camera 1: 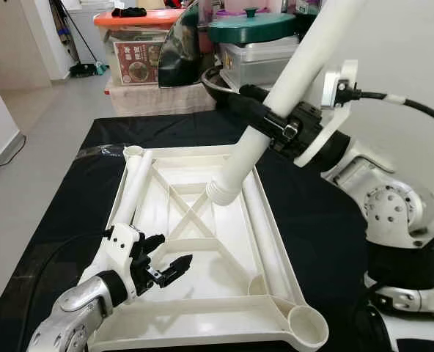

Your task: Building children table

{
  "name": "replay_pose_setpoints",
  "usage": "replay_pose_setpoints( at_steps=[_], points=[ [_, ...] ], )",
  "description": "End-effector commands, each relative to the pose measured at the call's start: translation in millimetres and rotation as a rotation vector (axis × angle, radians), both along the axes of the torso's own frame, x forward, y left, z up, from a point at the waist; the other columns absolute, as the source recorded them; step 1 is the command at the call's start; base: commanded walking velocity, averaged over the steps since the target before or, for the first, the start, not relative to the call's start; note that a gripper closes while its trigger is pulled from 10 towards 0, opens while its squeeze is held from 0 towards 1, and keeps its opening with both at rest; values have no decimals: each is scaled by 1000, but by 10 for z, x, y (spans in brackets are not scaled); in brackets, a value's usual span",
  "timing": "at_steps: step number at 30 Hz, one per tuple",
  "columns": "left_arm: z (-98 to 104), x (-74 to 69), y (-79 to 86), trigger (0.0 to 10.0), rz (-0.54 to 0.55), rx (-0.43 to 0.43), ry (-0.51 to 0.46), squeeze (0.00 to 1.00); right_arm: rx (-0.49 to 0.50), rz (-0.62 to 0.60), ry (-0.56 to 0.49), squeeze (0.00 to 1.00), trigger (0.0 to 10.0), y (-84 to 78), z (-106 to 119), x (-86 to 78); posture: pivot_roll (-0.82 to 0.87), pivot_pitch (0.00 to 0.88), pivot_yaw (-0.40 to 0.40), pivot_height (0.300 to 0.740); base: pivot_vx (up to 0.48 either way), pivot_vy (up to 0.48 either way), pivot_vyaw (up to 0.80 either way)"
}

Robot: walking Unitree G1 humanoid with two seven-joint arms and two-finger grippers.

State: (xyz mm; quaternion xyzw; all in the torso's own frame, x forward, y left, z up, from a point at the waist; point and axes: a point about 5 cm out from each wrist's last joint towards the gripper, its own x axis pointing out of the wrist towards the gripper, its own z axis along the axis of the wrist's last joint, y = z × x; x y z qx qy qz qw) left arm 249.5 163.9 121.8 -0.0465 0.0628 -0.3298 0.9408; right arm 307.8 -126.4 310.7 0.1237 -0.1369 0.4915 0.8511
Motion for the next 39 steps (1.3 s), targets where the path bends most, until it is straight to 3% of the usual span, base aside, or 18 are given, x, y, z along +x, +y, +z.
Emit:
replay_pose_setpoints(
  at_steps=[1,13,14,22,25,28,30,32,37,39],
  points=[
    [-3,5,-18,10000,-12,1,-4,0,1,26,-9,0,0,51,19,-32,35,0,-4,740,0,0,0],
    [130,20,-90,10000,-158,-2,-33,0,1,80,29,0,0,150,-84,-88,32,0,2,740,0,0,0],
    [234,11,-124,10000,-273,10,-46,0,9,171,37,0,0,222,-100,-169,32,0,6,740,0,0,0],
    [416,30,-100,10000,-435,8,-44,0,137,380,52,0,0,342,-25,-315,30,0,14,740,0,0,0],
    [532,1,-73,10000,-490,-37,-43,0,186,441,50,0,0,339,33,-348,31,0,19,740,0,0,0],
    [664,-58,-40,10000,-543,-125,-34,0,225,593,71,0,0,371,61,-446,44,0,11,740,0,0,0],
    [664,-58,-40,10000,-543,-125,-34,0,225,593,71,0,0,371,61,-446,44,0,11,740,0,0,0],
    [699,-95,-23,10000,-575,-143,-25,0,210,686,69,0,0,410,48,-538,48,0,6,740,0,0,0],
    [909,-169,-70,10000,-650,-275,-38,0,182,801,48,0,0,488,-18,-659,65,0,-3,740,0,0,0],
    [938,-204,-86,10000,-688,-291,-27,0,183,827,48,0,0,505,-26,-681,70,0,-5,740,0,0,0]
  ],
)
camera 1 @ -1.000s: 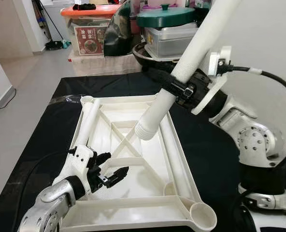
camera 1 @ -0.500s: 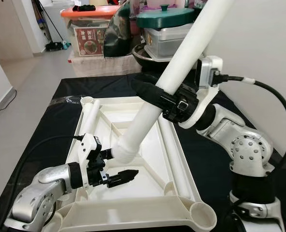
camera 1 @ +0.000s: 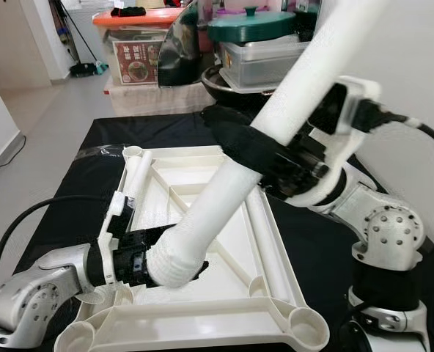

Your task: Building children table

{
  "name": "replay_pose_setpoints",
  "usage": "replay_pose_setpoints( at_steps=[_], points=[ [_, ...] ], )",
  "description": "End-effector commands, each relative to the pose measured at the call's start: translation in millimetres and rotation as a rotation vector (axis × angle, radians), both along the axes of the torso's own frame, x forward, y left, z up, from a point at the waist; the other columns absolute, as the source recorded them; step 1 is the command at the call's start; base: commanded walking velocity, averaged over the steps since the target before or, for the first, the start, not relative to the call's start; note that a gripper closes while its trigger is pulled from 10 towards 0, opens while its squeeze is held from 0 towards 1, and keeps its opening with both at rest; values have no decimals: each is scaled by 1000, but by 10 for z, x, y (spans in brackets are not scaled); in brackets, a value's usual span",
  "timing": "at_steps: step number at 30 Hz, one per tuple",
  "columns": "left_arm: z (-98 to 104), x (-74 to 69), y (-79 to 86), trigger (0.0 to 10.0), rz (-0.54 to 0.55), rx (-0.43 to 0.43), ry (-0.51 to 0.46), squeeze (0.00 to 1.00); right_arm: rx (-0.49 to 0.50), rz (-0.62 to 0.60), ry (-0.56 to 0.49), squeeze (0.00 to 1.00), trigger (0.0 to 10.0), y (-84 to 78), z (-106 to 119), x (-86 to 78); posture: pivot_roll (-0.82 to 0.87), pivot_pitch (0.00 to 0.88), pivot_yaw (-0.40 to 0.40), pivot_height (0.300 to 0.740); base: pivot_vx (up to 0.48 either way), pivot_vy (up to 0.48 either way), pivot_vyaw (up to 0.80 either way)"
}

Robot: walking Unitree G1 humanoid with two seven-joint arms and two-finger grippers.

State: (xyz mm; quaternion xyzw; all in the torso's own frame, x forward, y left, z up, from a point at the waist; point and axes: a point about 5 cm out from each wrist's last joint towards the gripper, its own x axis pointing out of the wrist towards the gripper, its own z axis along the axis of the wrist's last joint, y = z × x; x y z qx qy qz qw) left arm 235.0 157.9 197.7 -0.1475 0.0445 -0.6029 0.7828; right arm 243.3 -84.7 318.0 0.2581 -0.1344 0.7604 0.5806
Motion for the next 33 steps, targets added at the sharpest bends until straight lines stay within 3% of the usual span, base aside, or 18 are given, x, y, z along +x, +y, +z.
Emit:
replay_pose_setpoints(
  at_steps=[1,17,20,25,33],
  points=[
    [179,-58,-27,10000,-66,-52,-48,0,-56,49,26,0,0,88,-99,-36,70,0,-5,740,0,0,0],
    [92,-232,-96,10000,-313,89,32,0,-70,105,6,0,0,128,-91,-13,71,0,2,740,0,0,0],
    [27,-292,-51,10000,-365,170,52,0,-66,88,1,0,0,100,-72,0,63,0,11,740,0,0,0],
    [-104,-266,49,10000,-342,253,73,0,-43,60,-8,0,0,19,15,23,48,0,18,740,0,0,0],
    [-92,-296,21,10000,-353,260,63,0,-49,19,-1,0,0,-57,35,95,49,0,9,740,0,0,0]
  ],
)
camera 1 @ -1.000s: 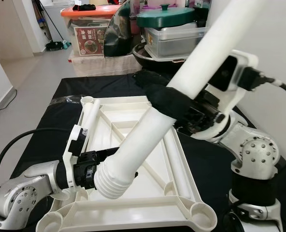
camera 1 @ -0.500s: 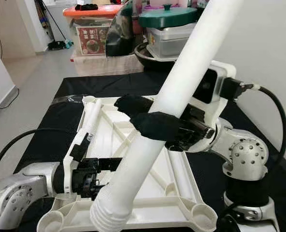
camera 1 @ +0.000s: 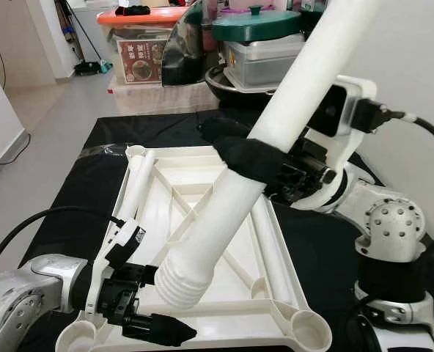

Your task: Building children table

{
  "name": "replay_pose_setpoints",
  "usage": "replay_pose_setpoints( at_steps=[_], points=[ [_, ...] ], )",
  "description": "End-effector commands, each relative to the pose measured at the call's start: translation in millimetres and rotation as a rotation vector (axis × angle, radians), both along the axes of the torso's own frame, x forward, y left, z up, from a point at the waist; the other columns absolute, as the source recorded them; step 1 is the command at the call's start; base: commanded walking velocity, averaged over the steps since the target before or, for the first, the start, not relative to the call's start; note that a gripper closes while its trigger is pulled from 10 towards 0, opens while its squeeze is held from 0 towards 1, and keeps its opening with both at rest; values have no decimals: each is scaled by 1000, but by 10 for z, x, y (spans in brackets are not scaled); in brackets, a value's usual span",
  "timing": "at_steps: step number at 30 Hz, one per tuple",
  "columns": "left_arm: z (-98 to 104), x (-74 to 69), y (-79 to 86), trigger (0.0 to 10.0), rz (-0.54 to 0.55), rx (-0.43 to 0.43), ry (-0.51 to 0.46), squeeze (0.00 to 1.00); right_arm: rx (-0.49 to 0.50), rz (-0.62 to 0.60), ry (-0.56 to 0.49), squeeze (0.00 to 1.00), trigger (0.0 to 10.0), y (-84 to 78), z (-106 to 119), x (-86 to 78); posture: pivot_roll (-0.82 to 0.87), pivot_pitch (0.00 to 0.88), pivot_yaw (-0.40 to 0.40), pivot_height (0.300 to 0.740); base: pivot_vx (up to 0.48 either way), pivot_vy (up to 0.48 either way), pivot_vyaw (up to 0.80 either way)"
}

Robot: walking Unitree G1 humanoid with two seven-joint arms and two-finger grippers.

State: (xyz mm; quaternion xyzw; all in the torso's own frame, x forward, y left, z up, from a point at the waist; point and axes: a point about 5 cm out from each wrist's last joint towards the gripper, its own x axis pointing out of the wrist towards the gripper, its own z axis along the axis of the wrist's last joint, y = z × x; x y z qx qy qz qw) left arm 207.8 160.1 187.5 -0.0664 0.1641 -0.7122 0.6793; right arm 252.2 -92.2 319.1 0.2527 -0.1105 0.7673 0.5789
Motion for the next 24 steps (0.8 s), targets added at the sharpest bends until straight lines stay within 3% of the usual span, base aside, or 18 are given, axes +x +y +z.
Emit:
replay_pose_setpoints(
  at_steps=[1,7,19,24],
  points=[
    [10,-24,-2,10000,-14,26,-7,0,-6,-2,-17,0,0,18,23,6,49,0,9,740,0,0,0],
    [109,2,-24,10000,-19,-18,-28,0,-26,30,-5,0,0,74,-53,-28,55,0,6,740,0,0,0],
    [432,184,-59,10000,-17,-213,-1,0,-64,93,25,0,0,219,-257,-131,56,0,11,740,0,0,0],
    [437,170,-96,10000,-36,-222,4,0,-78,83,26,0,0,230,-283,-124,56,0,11,740,0,0,0]
  ],
)
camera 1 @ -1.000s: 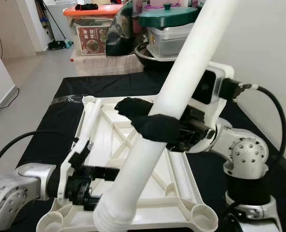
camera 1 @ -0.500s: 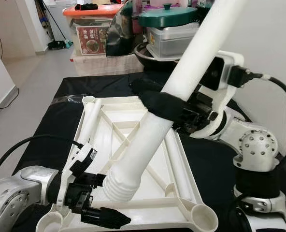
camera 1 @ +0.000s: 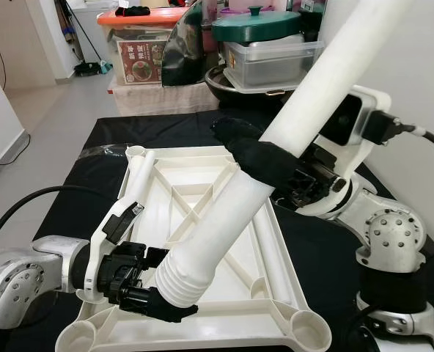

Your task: Building children table

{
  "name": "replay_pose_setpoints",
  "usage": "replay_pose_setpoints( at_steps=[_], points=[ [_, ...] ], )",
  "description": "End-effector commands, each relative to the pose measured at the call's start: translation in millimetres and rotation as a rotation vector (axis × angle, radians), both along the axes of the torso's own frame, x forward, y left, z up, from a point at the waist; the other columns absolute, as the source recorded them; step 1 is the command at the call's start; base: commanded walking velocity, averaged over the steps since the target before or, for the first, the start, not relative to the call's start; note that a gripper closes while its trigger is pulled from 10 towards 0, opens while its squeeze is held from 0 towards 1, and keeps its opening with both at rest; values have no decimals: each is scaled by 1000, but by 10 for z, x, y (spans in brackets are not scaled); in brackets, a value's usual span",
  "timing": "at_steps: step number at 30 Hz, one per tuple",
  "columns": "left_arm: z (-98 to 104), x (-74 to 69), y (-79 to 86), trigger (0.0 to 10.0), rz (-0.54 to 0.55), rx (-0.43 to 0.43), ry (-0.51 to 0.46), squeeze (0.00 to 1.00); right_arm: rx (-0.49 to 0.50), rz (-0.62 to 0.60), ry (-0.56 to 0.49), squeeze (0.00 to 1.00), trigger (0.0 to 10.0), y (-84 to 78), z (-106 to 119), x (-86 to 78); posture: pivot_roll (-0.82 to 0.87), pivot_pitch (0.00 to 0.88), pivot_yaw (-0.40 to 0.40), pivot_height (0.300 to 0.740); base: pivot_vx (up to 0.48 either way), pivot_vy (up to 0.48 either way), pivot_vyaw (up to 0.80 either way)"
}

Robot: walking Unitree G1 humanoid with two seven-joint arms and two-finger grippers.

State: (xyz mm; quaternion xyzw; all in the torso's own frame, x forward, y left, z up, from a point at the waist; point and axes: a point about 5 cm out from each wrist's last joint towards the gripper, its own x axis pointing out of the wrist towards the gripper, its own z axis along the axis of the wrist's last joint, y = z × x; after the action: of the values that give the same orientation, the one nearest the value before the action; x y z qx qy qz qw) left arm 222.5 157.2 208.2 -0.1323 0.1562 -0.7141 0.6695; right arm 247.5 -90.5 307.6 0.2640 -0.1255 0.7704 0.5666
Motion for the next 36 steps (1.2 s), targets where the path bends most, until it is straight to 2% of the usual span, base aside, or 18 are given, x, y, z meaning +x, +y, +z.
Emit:
replay_pose_setpoints(
  at_steps=[1,4,8,11,14,16,19,28,36],
  points=[
    [230,23,-67,10000,-32,-120,-85,0,-120,66,28,0,0,213,-168,-78,56,0,11,740,0,0,0],
    [220,-19,-109,10000,-60,-113,-86,0,-138,45,37,0,0,222,-197,-52,56,0,11,740,0,0,0],
    [102,-116,-158,10000,-105,-53,-77,0,-130,-1,71,0,0,207,-204,41,50,0,17,740,0,0,0],
    [76,-136,-165,10000,-113,-37,-77,0,-123,-14,78,0,0,199,-198,68,50,0,17,740,0,0,0],
    [-33,-190,-137,10000,-123,44,-87,0,-112,-33,79,0,0,151,-169,101,49,0,20,740,0,0,0],
    [-202,-200,-73,10000,-122,173,-142,0,-110,-36,75,0,0,128,-147,98,48,0,23,740,0,0,0],
    [-270,-191,-3,10000,-106,217,-132,0,-124,-33,59,0,0,113,-140,69,44,0,26,740,0,0,0],
    [-236,-161,-6,10000,-87,206,-158,0,-169,-17,59,0,0,126,-217,25,47,0,25,740,0,0,0],
    [-73,-83,-41,10000,-65,86,-157,0,-207,-14,67,0,0,181,-316,2,48,0,25,740,0,0,0]
  ],
)
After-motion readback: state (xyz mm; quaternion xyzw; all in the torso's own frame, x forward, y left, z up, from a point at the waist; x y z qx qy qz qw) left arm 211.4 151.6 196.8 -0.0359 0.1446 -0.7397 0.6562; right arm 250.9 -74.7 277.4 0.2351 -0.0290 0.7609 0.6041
